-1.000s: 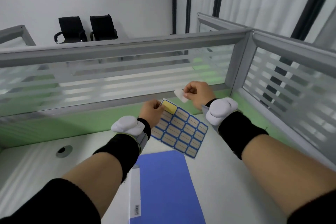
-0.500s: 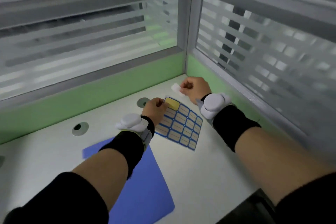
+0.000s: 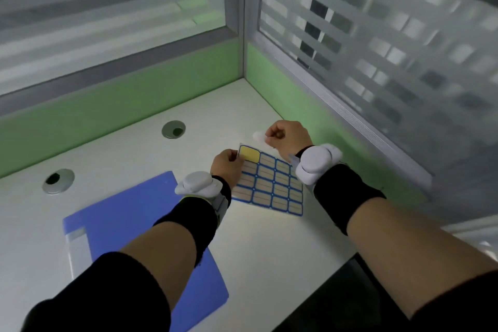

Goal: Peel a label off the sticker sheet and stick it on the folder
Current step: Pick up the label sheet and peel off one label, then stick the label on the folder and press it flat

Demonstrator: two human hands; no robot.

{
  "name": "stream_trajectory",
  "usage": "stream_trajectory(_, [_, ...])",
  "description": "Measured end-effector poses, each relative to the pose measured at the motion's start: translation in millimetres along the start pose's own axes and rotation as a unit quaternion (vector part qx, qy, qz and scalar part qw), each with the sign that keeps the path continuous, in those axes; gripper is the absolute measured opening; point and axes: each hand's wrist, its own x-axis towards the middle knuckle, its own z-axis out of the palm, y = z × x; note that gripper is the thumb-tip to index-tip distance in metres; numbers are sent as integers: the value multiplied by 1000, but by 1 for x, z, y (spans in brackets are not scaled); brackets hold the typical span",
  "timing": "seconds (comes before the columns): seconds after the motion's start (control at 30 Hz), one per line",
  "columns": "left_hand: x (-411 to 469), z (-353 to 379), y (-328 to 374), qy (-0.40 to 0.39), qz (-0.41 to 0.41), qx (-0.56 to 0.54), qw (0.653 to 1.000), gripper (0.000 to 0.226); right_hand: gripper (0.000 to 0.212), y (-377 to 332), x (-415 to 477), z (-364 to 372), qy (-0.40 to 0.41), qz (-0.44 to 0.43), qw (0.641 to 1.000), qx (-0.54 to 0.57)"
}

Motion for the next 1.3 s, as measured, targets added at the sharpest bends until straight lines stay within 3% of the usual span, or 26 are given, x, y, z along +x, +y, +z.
stream_trajectory(0.27, [4, -23, -20, 7, 0, 66, 998, 30, 14, -2, 9, 30, -38, -3, 999, -24])
stream_trajectory(0.87, [-23, -170, -122, 160, -69, 106, 979, 30, 12, -78, 0, 180, -215, -101, 971, -32])
stream_trajectory(1.3, [-8, -189, -150, 171, -66, 83, 979, 28, 12, -88, 10, 220, -224, -172, 948, -146])
